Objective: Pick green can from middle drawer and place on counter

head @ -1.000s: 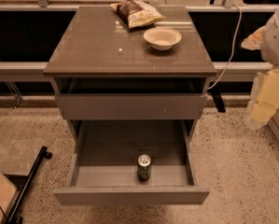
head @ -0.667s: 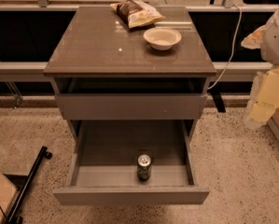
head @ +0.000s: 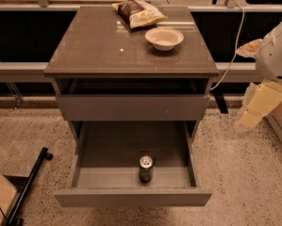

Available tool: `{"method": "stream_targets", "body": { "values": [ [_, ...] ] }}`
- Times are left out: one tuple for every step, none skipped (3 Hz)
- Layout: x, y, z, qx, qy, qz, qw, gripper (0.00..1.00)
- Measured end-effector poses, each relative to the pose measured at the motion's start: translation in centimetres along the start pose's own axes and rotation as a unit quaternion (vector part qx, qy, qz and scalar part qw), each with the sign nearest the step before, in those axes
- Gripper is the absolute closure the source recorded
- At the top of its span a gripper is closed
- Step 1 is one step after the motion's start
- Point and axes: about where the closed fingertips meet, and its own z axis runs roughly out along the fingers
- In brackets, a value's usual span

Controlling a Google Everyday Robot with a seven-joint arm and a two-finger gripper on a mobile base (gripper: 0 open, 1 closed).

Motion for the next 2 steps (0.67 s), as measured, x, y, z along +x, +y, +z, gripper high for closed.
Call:
{"method": "stream_targets", "body": {
  "values": [
    [1.17,-1.53,4.0,0.002,-0.038,0.025,0.9989,0.0],
    [1.13,-1.85,4.45,0.004,-0.042,0.027,0.9988,0.0]
  ]
}}
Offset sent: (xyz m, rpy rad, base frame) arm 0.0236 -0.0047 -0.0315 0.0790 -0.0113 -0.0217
